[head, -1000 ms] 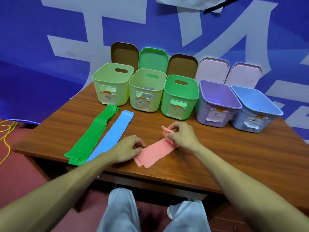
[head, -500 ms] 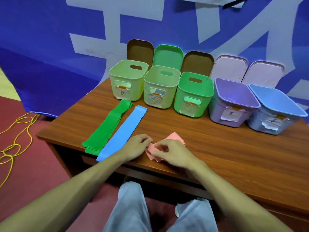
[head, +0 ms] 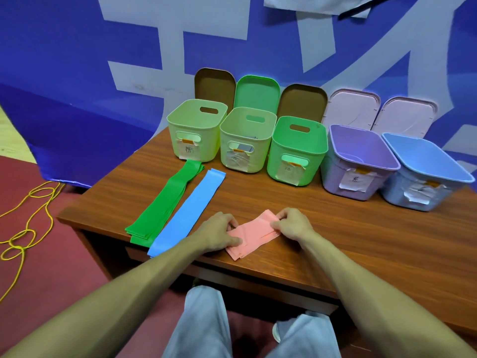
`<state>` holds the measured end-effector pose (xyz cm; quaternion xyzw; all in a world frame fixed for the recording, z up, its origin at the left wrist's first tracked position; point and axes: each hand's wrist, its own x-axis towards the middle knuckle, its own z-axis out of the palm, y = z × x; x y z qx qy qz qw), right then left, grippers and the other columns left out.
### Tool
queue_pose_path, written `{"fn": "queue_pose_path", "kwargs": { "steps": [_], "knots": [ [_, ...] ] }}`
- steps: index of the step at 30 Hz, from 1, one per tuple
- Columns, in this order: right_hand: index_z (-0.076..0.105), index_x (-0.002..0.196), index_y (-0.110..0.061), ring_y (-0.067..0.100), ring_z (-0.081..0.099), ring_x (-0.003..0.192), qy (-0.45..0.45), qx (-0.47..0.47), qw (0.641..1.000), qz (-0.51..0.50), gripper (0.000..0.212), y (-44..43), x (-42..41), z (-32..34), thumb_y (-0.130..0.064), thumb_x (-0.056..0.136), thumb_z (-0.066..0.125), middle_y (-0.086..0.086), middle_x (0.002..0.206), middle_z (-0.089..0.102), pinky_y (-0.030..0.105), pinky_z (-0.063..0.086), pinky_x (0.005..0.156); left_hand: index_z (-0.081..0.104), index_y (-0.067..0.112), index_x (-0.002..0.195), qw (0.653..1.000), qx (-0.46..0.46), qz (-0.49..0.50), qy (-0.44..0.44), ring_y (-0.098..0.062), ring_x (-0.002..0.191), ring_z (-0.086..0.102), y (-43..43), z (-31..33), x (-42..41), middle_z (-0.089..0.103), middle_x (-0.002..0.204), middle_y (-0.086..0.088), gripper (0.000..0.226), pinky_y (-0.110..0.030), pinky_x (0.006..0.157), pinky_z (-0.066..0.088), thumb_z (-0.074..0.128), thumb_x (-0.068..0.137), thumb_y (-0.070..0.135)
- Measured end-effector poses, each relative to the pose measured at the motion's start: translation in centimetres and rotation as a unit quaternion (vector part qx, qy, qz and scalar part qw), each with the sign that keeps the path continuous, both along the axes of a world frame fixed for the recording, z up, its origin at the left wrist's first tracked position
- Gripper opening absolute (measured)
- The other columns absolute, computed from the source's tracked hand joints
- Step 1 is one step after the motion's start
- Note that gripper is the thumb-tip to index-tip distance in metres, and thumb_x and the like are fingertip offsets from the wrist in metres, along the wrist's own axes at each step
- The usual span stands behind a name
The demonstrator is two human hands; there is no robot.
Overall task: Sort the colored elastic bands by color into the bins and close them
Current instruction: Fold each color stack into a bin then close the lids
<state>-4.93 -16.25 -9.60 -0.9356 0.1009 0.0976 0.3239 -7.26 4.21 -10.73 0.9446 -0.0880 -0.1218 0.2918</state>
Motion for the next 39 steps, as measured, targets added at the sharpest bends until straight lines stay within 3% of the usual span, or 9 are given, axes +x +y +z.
{"fn": "queue_pose_path", "kwargs": {
  "steps": [4, 7, 10, 14, 19, 23, 28, 34, 39],
  "knots": [
    [0.060, 0.093, -0.019, 0.014, 0.059, 0.085, -0.007, 0.072, 0.997, -0.008, 0.017, 0.5, 0.5, 1.4, -0.008, 0.081, 0.065, 0.002, 0.098, 0.063, 0.028, 0.049, 0.068, 0.051, 0.017, 0.127, 0.999, -0.012, -0.009, 0.032, -0.010, 0.093, 0.052, 0.4, 0.6, 0.3, 0.050, 0.109, 0.003, 0.056, -0.021, 0.076, 0.043, 0.075, 0.077, 0.028],
    [0.060, 0.090, -0.019, 0.017, 0.061, 0.082, -0.061, 0.107, 0.988, 0.091, 0.018, 1.2, 0.4, 3.9, -0.006, 0.081, 0.068, 0.003, 0.093, 0.063, 0.034, 0.052, 0.075, 0.043, 0.016, 0.135, 0.997, -0.034, -0.027, 0.058, -0.014, 0.108, 0.052, 1.0, 1.4, 0.7, 0.047, 0.127, -0.003, 0.069, -0.028, 0.093, 0.047, 0.076, 0.075, 0.023],
    [0.062, 0.088, -0.015, 0.018, 0.061, 0.077, -0.123, 0.162, 0.964, 0.169, 0.019, 2.5, 0.1, 7.1, 0.000, 0.079, 0.069, 0.004, 0.084, 0.064, 0.036, 0.055, 0.071, 0.041, 0.022, 0.136, 0.976, -0.198, -0.030, 0.083, -0.012, 0.117, 0.052, 1.5, 2.8, 0.4, 0.052, 0.130, 0.004, 0.067, -0.028, 0.094, 0.048, 0.071, 0.077, 0.013],
    [0.068, 0.093, -0.007, 0.013, 0.059, 0.068, -0.199, 0.190, 0.940, 0.200, 0.019, 4.7, 0.4, 10.7, 0.002, 0.076, 0.072, 0.007, 0.080, 0.067, 0.025, 0.052, 0.059, 0.059, 0.016, 0.121, 0.931, -0.361, 0.041, 0.041, -0.016, 0.105, 0.063, 2.0, 3.6, 0.1, 0.067, 0.114, 0.000, 0.041, -0.034, 0.087, 0.054, 0.067, 0.081, 0.012],
    [0.072, 0.097, -0.006, 0.014, 0.062, 0.071, -0.249, 0.187, 0.933, 0.182, 0.022, 7.1, 2.9, 13.8, -0.002, 0.075, 0.075, 0.008, 0.084, 0.070, 0.027, 0.053, 0.061, 0.065, 0.012, 0.101, 0.913, -0.398, 0.089, -0.016, -0.014, 0.090, 0.061, 3.4, 5.5, 0.6, 0.067, 0.098, -0.001, 0.013, -0.029, 0.079, 0.052, 0.057, 0.090, 0.010],
    [0.071, 0.095, -0.003, 0.012, 0.060, 0.067, -0.281, 0.198, 0.917, 0.205, 0.020, 9.3, 5.4, 15.8, 0.001, 0.076, 0.072, 0.010, 0.083, 0.068, 0.023, 0.052, 0.057, 0.061, 0.004, 0.111, 0.905, -0.410, 0.107, -0.027, -0.013, 0.082, 0.060, 5.4, 7.4, 2.0, 0.064, 0.099, -0.008, 0.028, -0.023, 0.067, 0.049, 0.060, 0.084, 0.011],
    [0.070, 0.088, -0.011, 0.016, 0.062, 0.069, -0.310, 0.203, 0.906, 0.207, 0.018, 12.3, 10.9, 17.6, 0.000, 0.074, 0.073, 0.012, 0.083, 0.070, 0.030, 0.056, 0.062, 0.059, 0.003, 0.113, 0.902, -0.412, 0.120, -0.052, -0.018, 0.087, 0.061, 8.0, 9.8, 5.6, 0.066, 0.102, -0.013, 0.028, -0.029, 0.073, 0.048, 0.056, 0.085, 0.000],
    [0.072, 0.089, -0.009, 0.010, 0.060, 0.063, -0.314, 0.196, 0.904, 0.212, 0.018, 15.6, 19.4, 19.3, 0.001, 0.074, 0.073, 0.006, 0.078, 0.068, 0.013, 0.049, 0.053, 0.057, 0.010, 0.105, 0.890, -0.410, 0.178, -0.089, -0.014, 0.075, 0.064, 12.4, 12.1, 13.2, 0.067, 0.091, -0.009, 0.026, -0.026, 0.069, 0.050, 0.061, 0.083, -0.003],
    [0.069, 0.074, -0.019, 0.019, 0.064, 0.062, -0.268, 0.193, 0.930, 0.162, 0.027, 17.5, 28.2, 17.8, 0.006, 0.071, 0.061, 0.003, 0.073, 0.068, 0.038, 0.060, 0.065, 0.058, 0.016, 0.107, 0.916, -0.315, 0.210, -0.134, -0.015, 0.077, 0.061, 14.9, 13.5, 20.9, 0.060, 0.100, -0.004, 0.035, -0.029, 0.070, 0.053, 0.073, 0.077, 0.007]
  ]
}}
